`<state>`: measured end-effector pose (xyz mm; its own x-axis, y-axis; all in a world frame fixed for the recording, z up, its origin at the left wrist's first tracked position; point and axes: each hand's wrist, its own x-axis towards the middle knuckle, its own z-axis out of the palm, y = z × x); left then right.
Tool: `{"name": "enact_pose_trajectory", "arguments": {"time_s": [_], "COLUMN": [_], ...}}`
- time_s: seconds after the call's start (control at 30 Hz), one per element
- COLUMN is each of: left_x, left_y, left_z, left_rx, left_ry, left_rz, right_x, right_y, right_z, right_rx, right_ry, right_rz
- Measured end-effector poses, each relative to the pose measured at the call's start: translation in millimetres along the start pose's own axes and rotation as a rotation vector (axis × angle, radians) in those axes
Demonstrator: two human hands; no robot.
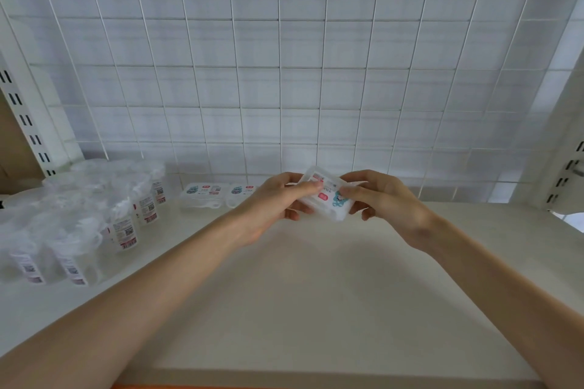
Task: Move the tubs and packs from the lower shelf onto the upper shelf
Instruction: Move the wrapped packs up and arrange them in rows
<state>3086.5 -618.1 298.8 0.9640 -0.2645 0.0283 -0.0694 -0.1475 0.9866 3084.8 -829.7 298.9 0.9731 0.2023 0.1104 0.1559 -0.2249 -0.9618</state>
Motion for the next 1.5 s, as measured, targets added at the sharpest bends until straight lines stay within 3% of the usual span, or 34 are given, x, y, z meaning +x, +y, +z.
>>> {"name": "enact_pose_trajectory", "arguments": {"time_s": [0.27, 0.43, 0.67, 1.0, 1.3, 1.5], "left_x": [0, 2, 5, 4, 2, 4], "left_y": [-5, -3, -6, -8, -8, -20], "left_z": [4, 2, 1, 3, 8, 13], "left_rx": [-0.068, -0.103, -0.025, 0.068, 0.117, 0.188], "left_ry": [-0.003, 0.081, 0.101, 0.020, 0.094, 0.223], "left_rz": [0.011, 0.023, 0.046, -0.023, 0.033, 0.169], "right_x": [-5, -4, -2, -3, 1, 3], "right_y": [0, 2, 7, 4, 7, -2], "right_z": [4, 3, -1, 7, 4, -29], "right_rx": [0.090, -0.012, -0.299, -0.498, -0.539, -0.520], "right_ry": [-0.088, -0.095, 0.047, 0.018, -0.026, 0.117], "right_rz": [0.034, -0.005, -0.245, -0.485, -0.450, -0.390]}}
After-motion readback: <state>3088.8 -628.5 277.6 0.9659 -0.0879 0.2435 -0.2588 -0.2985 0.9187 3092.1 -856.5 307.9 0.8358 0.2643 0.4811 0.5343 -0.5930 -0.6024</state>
